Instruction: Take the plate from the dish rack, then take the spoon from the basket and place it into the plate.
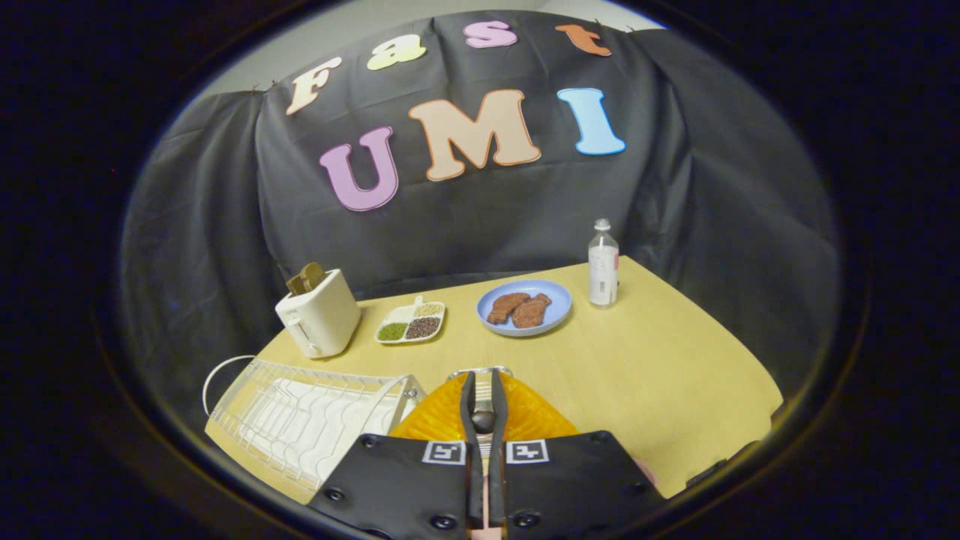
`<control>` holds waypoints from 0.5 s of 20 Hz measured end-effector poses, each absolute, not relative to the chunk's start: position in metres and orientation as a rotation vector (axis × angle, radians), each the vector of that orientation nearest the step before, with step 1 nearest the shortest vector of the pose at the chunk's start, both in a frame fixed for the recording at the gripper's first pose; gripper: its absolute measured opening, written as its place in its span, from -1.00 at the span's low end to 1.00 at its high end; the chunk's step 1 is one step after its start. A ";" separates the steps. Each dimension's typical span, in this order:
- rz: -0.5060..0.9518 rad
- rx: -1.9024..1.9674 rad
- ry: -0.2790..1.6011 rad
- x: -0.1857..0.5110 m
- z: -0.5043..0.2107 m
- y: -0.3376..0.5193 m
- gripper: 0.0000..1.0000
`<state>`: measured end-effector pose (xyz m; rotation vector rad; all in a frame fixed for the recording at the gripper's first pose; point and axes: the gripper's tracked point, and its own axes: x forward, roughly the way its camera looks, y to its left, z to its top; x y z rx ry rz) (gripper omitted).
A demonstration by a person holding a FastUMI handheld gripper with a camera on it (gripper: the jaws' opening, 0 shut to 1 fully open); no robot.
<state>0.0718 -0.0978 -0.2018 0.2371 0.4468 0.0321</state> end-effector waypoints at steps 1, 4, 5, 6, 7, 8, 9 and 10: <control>0.041 0.239 0.440 0.070 -0.193 -0.099 -0.89; 0.061 0.240 0.425 0.063 -0.167 -0.104 -0.89; 0.067 0.245 0.423 0.060 -0.160 -0.106 -0.89; 0.074 0.251 0.420 0.056 -0.153 -0.107 -0.89; 0.081 0.258 0.412 0.054 -0.146 -0.109 -0.89; 0.088 0.260 0.413 0.050 -0.142 -0.111 -0.89; 0.092 0.261 0.415 0.046 -0.140 -0.112 -0.89; 0.096 0.258 0.418 0.042 -0.138 -0.114 -0.89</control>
